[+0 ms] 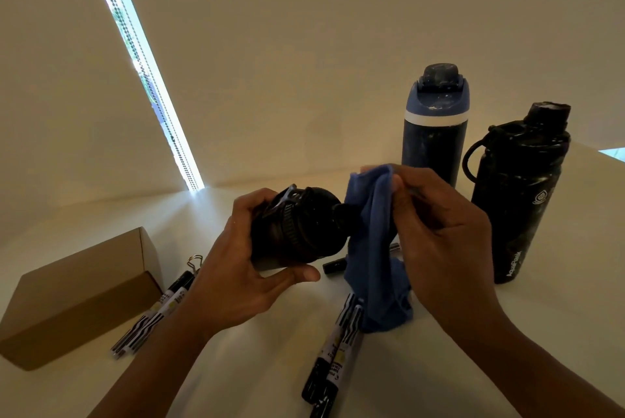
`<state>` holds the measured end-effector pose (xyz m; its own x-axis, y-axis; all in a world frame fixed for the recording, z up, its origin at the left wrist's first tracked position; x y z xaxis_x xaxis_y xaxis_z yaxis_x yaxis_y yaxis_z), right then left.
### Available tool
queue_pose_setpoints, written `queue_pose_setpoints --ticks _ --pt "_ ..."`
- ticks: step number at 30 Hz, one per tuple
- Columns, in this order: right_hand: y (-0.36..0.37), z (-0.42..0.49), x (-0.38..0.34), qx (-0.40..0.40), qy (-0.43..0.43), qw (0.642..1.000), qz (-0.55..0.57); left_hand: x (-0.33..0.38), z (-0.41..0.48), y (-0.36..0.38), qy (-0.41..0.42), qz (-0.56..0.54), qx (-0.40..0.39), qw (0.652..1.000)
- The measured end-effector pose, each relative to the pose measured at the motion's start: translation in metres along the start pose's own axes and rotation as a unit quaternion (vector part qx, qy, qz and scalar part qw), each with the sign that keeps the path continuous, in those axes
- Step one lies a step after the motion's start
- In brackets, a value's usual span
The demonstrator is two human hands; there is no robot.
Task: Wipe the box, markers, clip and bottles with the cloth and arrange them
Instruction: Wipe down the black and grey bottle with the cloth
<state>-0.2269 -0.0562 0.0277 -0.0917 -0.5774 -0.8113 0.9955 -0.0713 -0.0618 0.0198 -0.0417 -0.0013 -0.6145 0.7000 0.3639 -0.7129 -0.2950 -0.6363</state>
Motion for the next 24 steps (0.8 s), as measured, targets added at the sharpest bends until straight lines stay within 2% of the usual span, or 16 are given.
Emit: queue_pose_setpoints --ticks 5,8,13,17,20,24 --pt "0.015 -0.01 -0.023 -0.049 -0.103 0.992 -0.052 0.002 0.0 0.006 0.006 0.014 -0.014 1.0" --pt "0.015 -0.011 -0.02 -0.036 -0.072 0.993 -0.091 -0.001 0.0 0.009 0.008 0.025 -0.018 0.999" --pt "0.019 -0.012 -0.015 -0.065 -0.024 0.995 -0.071 -0.003 -0.001 0.011 -0.003 0.025 -0.019 1.0" --pt "0.022 -0.014 -0.018 -0.081 -0.068 0.989 -0.104 -0.001 -0.001 0.008 0.01 0.018 -0.009 1.0" --pt "0.022 -0.015 -0.023 -0.055 -0.104 0.985 -0.125 0.001 0.0 0.006 0.005 0.016 -0.006 1.0" --pt "0.015 -0.011 -0.021 -0.032 -0.088 0.99 -0.106 0.003 0.001 0.01 0.0 0.028 -0.016 0.999"
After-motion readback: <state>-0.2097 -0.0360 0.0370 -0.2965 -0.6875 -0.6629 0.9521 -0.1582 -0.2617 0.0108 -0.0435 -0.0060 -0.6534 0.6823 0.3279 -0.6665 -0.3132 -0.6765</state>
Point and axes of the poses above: each hand's wrist, its own z-axis towards the middle knuckle, its own y-axis out of the palm, x = y × z, the point moved 4 cm from there along z, towards the middle knuckle, and after that the axes turned 11 degrees about y, right-handed, at the moved point
